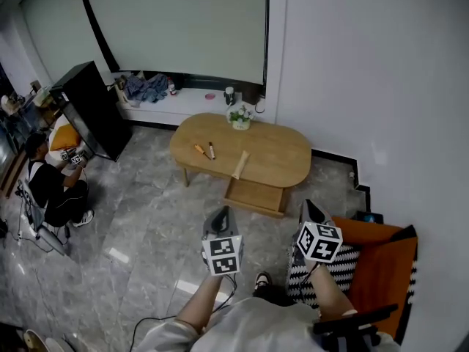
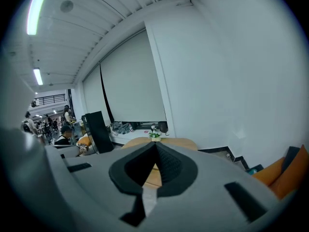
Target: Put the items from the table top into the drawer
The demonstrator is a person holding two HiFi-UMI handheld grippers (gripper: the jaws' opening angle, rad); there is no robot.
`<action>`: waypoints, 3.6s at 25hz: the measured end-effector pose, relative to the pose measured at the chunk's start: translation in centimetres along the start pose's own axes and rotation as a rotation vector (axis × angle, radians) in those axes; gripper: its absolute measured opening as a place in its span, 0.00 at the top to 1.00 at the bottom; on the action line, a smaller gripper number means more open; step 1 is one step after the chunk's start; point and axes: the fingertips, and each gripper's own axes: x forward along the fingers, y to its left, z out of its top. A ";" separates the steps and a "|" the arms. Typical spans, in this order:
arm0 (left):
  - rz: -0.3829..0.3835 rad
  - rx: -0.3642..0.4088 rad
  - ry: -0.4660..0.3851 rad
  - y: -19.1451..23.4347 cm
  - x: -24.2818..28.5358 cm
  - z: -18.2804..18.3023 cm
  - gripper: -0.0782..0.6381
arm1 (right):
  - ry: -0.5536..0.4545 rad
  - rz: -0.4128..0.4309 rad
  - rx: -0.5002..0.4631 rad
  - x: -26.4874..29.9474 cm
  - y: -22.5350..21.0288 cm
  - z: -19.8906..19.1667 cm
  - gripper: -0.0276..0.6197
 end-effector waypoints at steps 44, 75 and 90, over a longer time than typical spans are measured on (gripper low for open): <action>-0.114 0.053 0.258 19.9 37.8 -4.8 0.88 | 0.266 -0.135 0.077 41.8 5.0 -3.6 0.97; -0.121 -0.058 0.415 26.7 53.0 -30.0 0.88 | 0.472 -0.126 0.116 61.9 5.9 -27.8 0.86; -0.114 -0.084 0.427 29.1 54.7 -31.0 0.88 | 0.548 -0.171 0.114 67.5 6.5 -30.8 0.63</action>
